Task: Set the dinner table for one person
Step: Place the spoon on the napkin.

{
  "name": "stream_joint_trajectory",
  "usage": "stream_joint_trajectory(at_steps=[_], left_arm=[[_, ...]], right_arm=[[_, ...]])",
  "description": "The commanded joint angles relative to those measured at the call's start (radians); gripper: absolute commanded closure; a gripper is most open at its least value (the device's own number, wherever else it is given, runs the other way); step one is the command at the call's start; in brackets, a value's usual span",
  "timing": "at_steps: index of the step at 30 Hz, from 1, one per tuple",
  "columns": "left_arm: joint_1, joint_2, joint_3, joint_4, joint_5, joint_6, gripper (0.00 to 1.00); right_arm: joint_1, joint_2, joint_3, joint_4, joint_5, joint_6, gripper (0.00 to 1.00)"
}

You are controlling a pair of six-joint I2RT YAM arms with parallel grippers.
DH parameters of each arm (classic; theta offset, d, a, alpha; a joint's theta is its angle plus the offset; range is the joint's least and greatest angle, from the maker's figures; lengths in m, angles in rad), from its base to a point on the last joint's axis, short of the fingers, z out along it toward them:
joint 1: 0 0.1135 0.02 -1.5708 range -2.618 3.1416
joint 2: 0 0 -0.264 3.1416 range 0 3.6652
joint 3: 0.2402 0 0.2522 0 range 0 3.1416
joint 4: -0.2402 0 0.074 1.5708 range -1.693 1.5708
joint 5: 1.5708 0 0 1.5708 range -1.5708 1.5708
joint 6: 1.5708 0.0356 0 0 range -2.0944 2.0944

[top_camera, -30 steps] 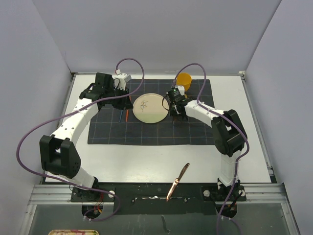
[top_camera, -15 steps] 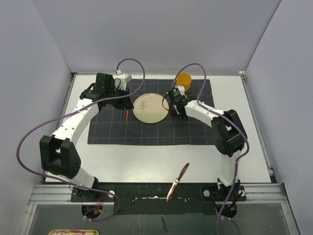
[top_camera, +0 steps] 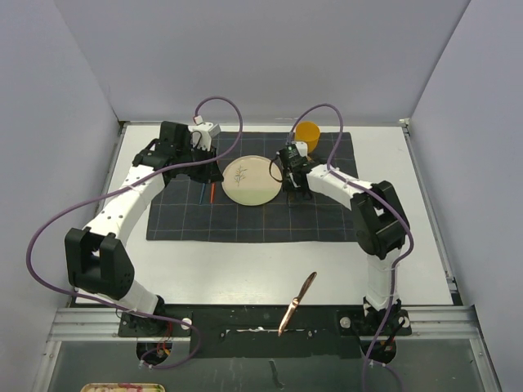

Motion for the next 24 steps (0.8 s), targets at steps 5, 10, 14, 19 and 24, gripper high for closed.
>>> stream_joint_trajectory(at_steps=[5, 10, 14, 19, 24], left_arm=[[-0.008, -0.062, 0.026, 0.029, 0.016, -0.009, 0.86], [-0.01, -0.069, 0.02, 0.02, 0.013, -0.005, 0.86], [-0.01, -0.082, 0.018, 0.019, 0.013, -0.005, 0.86], [-0.009, -0.095, 0.01, 0.018, 0.017, -0.009, 0.86], [-0.008, -0.103, 0.013, 0.012, 0.011, -0.004, 0.86]], right_arm=[[-0.004, 0.024, 0.082, 0.007, 0.02, 0.028, 1.0], [-0.006, 0.043, 0.109, -0.001, 0.015, 0.038, 1.0], [-0.008, 0.051, 0.118, -0.007, 0.02, 0.034, 1.0], [-0.014, 0.06, 0.117, -0.007, 0.023, 0.038, 1.0], [-0.017, 0.087, 0.124, -0.009, 0.019, 0.037, 1.0]])
